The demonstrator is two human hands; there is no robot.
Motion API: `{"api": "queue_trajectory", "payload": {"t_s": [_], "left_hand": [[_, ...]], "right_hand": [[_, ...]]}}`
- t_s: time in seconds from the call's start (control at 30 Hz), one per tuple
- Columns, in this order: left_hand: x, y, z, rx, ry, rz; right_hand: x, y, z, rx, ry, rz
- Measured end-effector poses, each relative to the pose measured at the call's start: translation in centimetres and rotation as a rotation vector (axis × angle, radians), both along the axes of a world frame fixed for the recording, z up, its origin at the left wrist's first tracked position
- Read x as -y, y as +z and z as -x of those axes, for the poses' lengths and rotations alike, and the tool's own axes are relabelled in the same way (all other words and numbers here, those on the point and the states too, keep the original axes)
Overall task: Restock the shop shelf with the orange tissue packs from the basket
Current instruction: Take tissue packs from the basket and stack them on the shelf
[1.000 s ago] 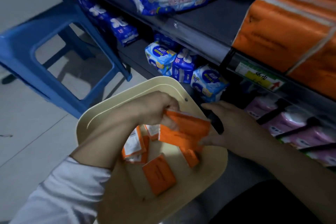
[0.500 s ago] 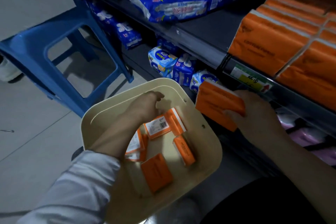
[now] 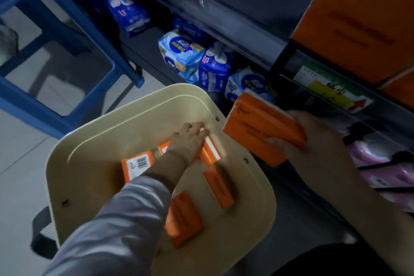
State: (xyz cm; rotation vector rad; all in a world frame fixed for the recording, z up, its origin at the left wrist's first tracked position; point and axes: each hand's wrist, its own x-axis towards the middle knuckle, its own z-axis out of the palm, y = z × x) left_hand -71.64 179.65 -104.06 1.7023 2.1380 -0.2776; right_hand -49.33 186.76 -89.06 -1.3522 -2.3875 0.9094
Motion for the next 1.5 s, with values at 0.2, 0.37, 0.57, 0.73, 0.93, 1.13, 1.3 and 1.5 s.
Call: {"api": "queue_trajectory", "payload": {"t_s": [0.2,0.37,0.57,0.73,0.93,1.13,1.3,1.5], "left_hand": [[-0.5,-0.8,-0.1,-0.03,0.046,-0.038],[0.7,-0.1,0.3,-0.096,0.084,-0.048],[2.5,5.2,2.0,0.316,0.104,-0.001],[4.8,12.0,1.4,0.523,0.267,-0.269],[7.9,19.9,-0.4,0.903,0.513,-0.465],[10.1,25.3,-3.3,1.056,0.606,-0.613],[11.4,28.9,-6.6,1.27,0.566,-0.581],[10.9,32.2,-10.9,1.28,0.485,-0.56]], "right_hand": [[-0.2,-0.2,-0.2,-0.069,-0.011,0.077],[0.3,0.7,0.1,-0.071,0.014,0.086],[1.4,3.8,-0.2,-0.101,0.021,0.057],[3.2,7.1,-0.3,-0.175,0.024,0.018],[4.9,10.3,-1.5,-0.279,-0.033,-0.026],[7.2,13.3,-3.1,-0.524,-0.178,-0.027],[9.1,15.1,-5.2,-0.651,-0.25,-0.009],[9.7,18.5,-9.2,-0.693,-0.267,-0.103]]}}
